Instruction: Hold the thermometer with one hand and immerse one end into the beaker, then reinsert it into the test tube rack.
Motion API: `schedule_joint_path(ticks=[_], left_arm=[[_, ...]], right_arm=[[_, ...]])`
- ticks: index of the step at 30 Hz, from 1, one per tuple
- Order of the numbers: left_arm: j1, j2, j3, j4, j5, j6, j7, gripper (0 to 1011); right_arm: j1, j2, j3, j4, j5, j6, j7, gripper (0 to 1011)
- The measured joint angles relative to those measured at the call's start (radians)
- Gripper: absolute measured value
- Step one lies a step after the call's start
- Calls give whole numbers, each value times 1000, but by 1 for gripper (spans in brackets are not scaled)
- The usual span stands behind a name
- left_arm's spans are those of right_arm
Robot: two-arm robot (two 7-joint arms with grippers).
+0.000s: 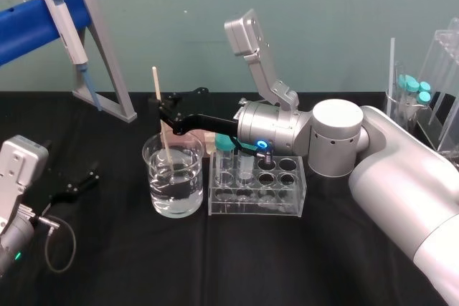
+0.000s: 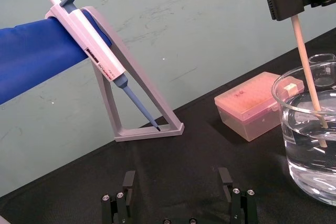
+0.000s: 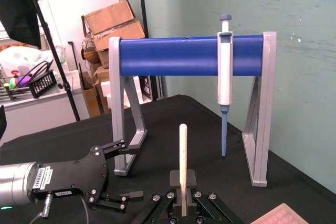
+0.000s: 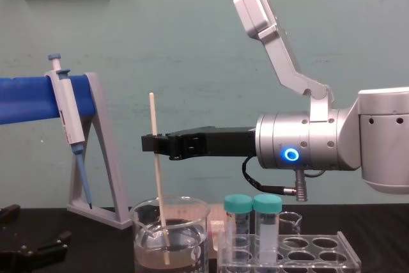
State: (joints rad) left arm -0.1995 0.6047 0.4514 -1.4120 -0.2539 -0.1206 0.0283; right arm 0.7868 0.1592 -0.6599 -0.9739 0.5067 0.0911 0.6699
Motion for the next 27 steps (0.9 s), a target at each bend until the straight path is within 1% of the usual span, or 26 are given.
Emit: schedule_joint_path(ticks=[9, 12, 13, 16, 17, 22, 26, 27], left_arm=[[0, 0, 0, 0, 0, 0, 0, 1004], [0, 0, 0, 0, 0, 0, 0, 1004], [0, 0, 0, 0, 0, 0, 0, 1004], [0, 0, 0, 0, 0, 0, 0, 1004], [0, 0, 0, 0, 0, 0, 0, 1004], [0, 0, 0, 0, 0, 0, 0, 1004], [0, 0, 0, 0, 0, 0, 0, 1004], [0, 0, 0, 0, 0, 0, 0, 1004]], right_arm=[[0, 0, 0, 0, 0, 0, 0, 47], [-10, 0, 14, -9, 11, 5, -1, 47], [-19, 2, 23, -21, 20, 9, -2, 47], [-31, 8, 34, -42, 31, 15, -7, 47], [-37, 13, 40, -60, 39, 19, -8, 48], [-51, 30, 52, -110, 59, 34, -12, 47], [-56, 51, 58, -159, 74, 52, -17, 47], [-56, 62, 60, -182, 78, 61, -20, 47]])
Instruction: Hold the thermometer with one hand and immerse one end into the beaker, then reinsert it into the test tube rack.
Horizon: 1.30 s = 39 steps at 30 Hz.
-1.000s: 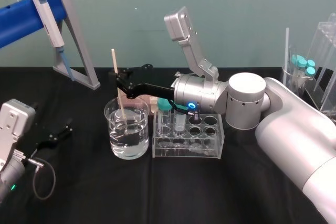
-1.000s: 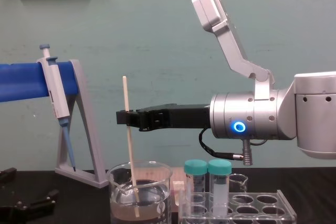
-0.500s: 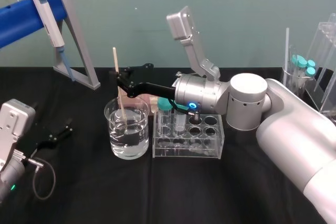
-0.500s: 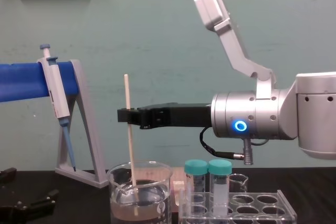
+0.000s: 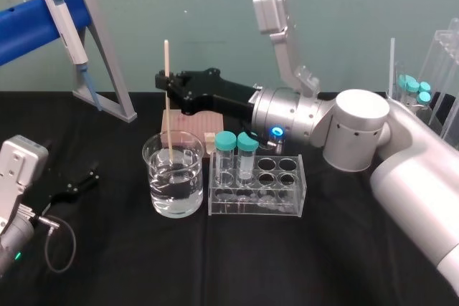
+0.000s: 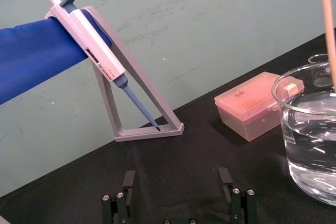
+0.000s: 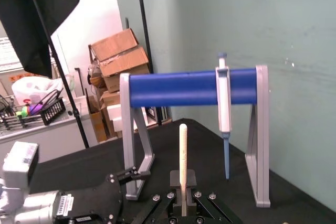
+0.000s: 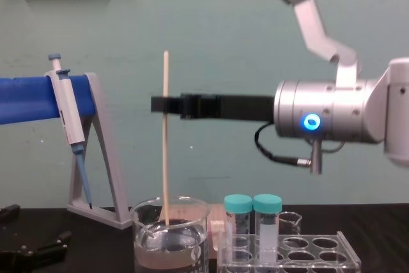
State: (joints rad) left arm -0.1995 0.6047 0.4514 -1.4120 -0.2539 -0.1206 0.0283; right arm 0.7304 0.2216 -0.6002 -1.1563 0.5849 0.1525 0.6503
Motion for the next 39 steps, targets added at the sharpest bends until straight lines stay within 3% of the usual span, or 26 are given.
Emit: schedule_joint_path(ticks=[9, 19, 25, 32, 39], left_arm=[[0, 0, 0, 0, 0, 0, 0, 1004], [0, 0, 0, 0, 0, 0, 0, 1004], [0, 0, 0, 0, 0, 0, 0, 1004], [0, 0, 0, 0, 0, 0, 0, 1004], [0, 0, 0, 0, 0, 0, 0, 1004]], right_arm=[[4, 79, 16, -127, 23, 50, -25, 47], [-20, 200, 71, -277, 52, 101, -101, 48], [-89, 285, 129, -374, 72, 134, -193, 47], [-179, 340, 166, -452, 48, 132, -283, 47], [-256, 360, 201, -484, 15, 118, -335, 47]])
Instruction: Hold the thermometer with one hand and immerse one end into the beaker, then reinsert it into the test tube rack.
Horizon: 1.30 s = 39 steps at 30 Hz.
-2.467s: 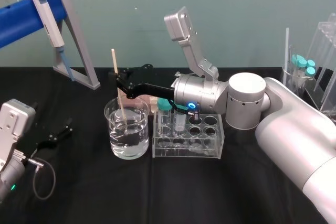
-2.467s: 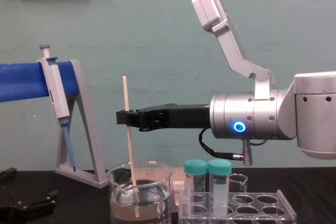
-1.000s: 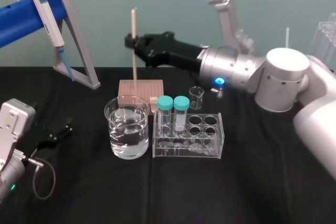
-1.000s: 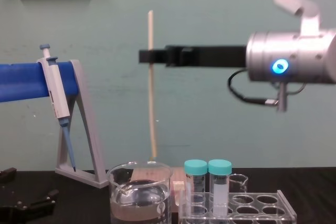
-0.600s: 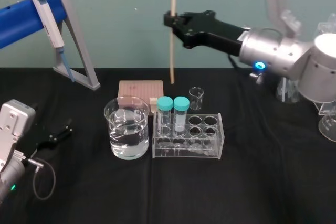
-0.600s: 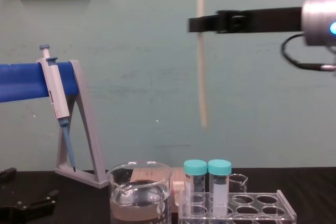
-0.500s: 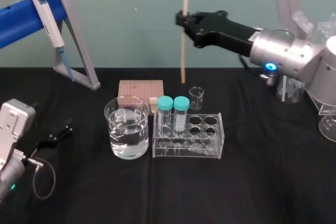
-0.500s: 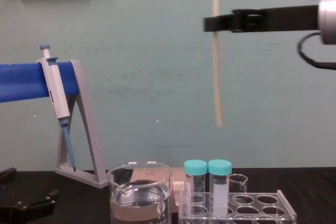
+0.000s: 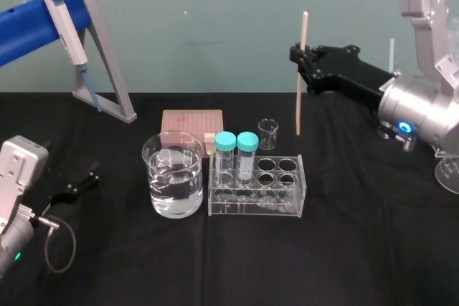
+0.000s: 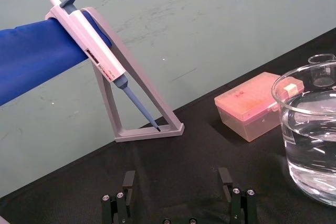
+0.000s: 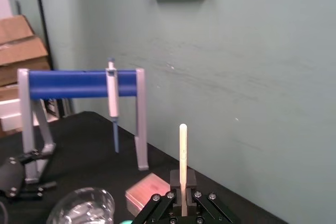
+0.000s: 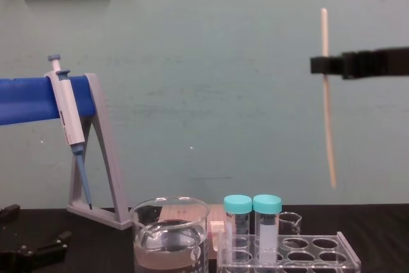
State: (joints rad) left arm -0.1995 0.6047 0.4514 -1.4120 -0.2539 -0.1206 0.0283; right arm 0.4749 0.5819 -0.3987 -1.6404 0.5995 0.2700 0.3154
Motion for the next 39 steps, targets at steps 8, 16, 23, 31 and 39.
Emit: schedule_joint_path(ticks=[8, 16, 23, 31, 39], left_arm=[[0, 0, 0, 0, 0, 0, 0, 1004], [0, 0, 0, 0, 0, 0, 0, 1004], [0, 0, 0, 0, 0, 0, 0, 1004], [0, 0, 0, 0, 0, 0, 0, 1004], [0, 0, 0, 0, 0, 0, 0, 1004]], right_arm=[[-51, -27, 30, 40, -19, -63, -14, 48], [-58, -91, 47, 131, -11, -125, 16, 48], [-36, -121, 43, 187, -23, -139, 50, 48], [-32, -135, 39, 210, -32, -134, 70, 47], [-46, -139, 37, 216, -47, -126, 73, 48]])
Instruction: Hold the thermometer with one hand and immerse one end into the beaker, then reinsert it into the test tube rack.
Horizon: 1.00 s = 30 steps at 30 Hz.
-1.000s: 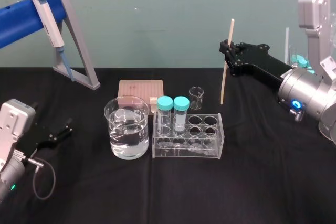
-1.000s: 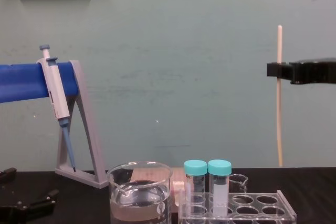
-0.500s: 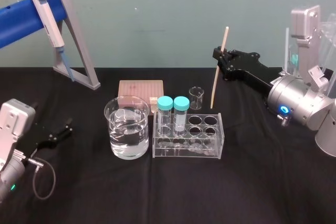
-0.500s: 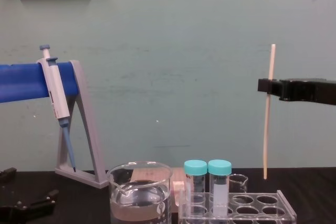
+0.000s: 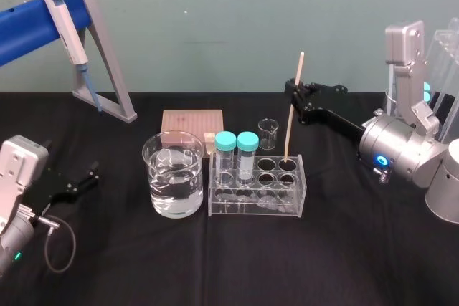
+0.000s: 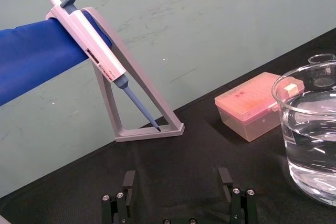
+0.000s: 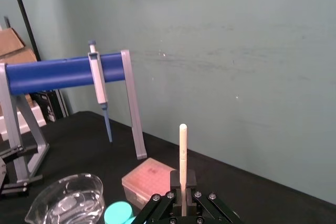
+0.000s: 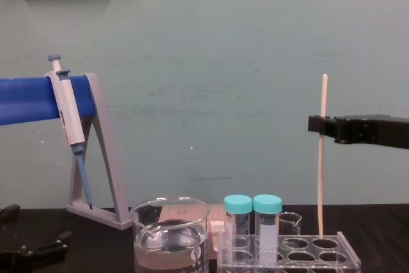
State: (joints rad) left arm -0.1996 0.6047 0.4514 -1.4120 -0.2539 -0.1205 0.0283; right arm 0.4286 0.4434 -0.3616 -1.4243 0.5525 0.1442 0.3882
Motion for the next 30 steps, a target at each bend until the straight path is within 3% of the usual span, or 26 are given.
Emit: schedule_joint_path(ticks=[13, 30], left_arm=[[0, 0, 0, 0, 0, 0, 0, 1004], [0, 0, 0, 0, 0, 0, 0, 1004]], right_arm=[[-22, -2, 7, 19, -21, -17, 6, 47], [4, -43, -7, 103, -48, -65, 48, 47]])
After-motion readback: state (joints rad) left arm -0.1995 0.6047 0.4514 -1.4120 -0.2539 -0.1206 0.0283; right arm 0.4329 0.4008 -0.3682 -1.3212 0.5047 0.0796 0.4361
